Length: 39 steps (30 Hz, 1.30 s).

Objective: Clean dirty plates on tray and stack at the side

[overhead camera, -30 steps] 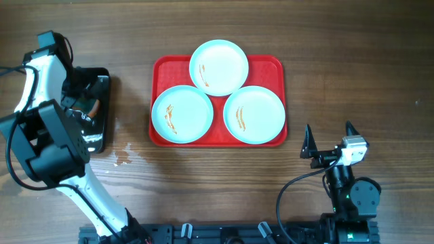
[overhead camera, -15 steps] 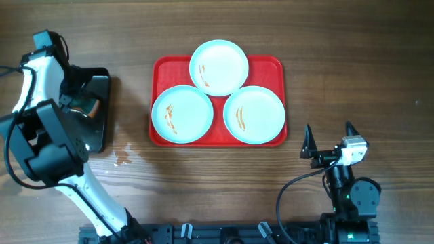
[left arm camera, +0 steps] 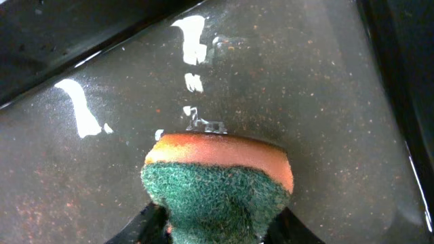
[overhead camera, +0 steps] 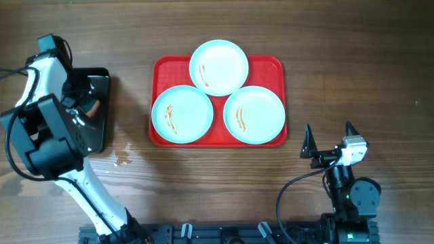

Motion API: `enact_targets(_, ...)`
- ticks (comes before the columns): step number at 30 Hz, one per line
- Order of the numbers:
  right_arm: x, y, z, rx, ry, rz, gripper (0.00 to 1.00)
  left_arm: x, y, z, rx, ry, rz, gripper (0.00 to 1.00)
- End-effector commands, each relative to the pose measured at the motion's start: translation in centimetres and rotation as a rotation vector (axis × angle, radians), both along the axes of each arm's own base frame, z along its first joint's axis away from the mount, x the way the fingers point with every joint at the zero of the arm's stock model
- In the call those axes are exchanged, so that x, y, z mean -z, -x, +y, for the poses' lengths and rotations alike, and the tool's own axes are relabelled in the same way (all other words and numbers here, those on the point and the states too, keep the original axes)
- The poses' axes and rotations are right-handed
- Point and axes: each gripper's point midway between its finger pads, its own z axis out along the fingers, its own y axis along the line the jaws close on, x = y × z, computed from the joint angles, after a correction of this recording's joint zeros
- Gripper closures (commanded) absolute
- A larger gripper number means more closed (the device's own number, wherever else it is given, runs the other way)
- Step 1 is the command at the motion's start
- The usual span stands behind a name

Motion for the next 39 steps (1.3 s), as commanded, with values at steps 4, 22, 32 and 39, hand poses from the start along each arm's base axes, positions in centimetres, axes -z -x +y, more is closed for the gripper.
enact_targets(4, -0.2, 0.0, -0.4, 0.020, 0.012, -0.009, 0.00, 0.1, 0.2, 0.5, -0.007, -0.014, 0.012, 0.96)
enact_targets(22, -0.2, 0.0, -0.4, 0.020, 0.012, -0.009, 0.00, -3.8, 1.1, -0.3, -0.004, 0.001, -0.013, 0.00)
enact_targets(32, -0.2, 0.0, -0.4, 0.020, 0.013, -0.009, 0.00, -3.2, 2.9, -2.9, 0.013, 0.121, 0.059, 0.00)
enact_targets(39, -0.2, 0.0, -0.4, 0.020, 0.012, -0.009, 0.00, -2.8, 3.9, -3.3, 0.060, 0.142, 0.114, 0.00)
